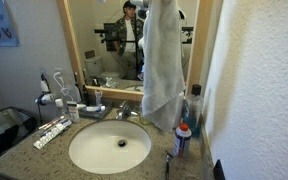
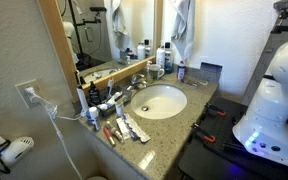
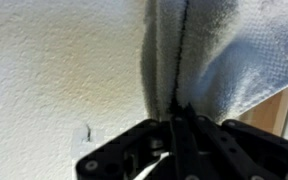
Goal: Use the white towel on the wall to wipe the counter and hang the towel again
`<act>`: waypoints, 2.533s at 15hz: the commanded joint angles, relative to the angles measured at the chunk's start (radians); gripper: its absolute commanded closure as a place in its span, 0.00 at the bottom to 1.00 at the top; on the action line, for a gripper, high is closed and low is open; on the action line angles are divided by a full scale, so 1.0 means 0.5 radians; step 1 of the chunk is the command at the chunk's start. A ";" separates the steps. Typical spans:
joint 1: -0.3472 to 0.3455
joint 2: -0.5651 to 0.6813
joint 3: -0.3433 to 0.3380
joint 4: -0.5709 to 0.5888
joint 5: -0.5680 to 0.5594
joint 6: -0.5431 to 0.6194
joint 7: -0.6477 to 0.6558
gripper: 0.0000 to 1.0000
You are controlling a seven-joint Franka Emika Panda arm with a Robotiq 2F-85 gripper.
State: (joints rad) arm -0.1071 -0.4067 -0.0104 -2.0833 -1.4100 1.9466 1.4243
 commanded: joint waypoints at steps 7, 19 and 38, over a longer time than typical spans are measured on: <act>-0.012 0.179 -0.049 0.489 -0.667 -0.469 0.387 0.99; -0.049 0.432 -0.443 0.921 -0.801 -0.289 0.337 0.99; -0.181 0.664 -0.518 1.118 -0.247 0.017 0.078 0.99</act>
State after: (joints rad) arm -0.1805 -0.0606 -0.2909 -1.5440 -1.5564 1.9648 1.4940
